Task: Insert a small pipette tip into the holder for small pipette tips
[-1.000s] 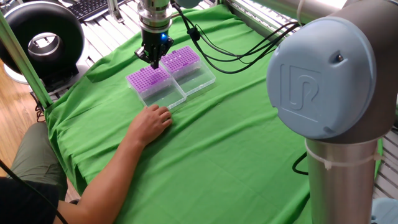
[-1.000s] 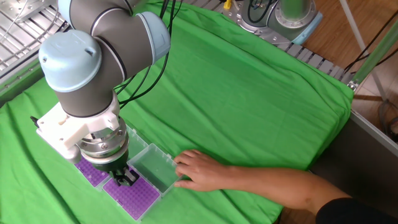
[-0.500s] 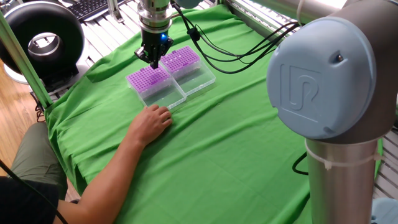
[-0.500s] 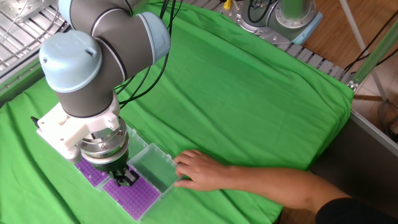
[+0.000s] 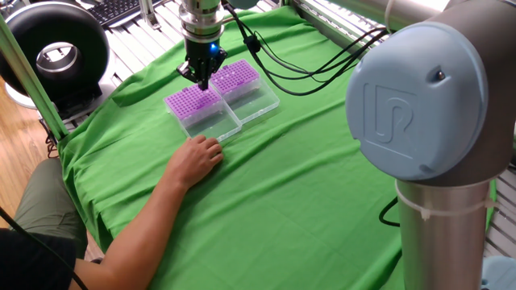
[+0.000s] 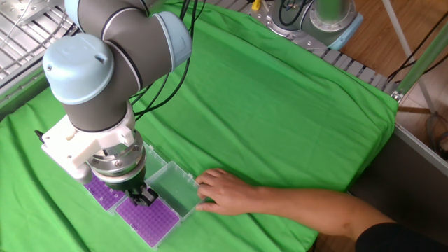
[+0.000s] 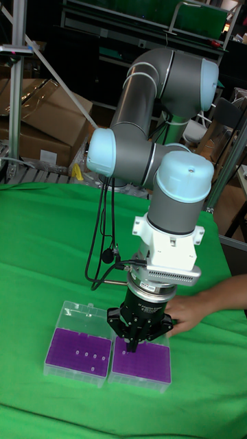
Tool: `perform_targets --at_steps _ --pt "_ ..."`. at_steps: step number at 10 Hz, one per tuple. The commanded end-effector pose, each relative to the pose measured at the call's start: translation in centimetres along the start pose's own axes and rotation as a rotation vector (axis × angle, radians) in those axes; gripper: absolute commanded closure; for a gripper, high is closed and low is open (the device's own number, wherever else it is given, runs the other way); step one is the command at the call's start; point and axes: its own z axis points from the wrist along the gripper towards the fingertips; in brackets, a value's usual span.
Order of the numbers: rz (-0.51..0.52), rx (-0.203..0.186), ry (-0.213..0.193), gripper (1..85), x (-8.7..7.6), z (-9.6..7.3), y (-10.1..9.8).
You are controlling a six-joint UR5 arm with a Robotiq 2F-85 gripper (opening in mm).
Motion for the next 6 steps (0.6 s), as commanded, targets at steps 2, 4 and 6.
perform_targets --at_steps 2,4,6 --pt "0.007 -0.008 -0.005 84.7 -0.10 0.03 0.14" --pt "0.004 -0.010 -0.011 84.7 -0.26 0.16 0.17" --pt "-0.001 -0.008 -0.014 84.7 -0.39 0.38 0.09"
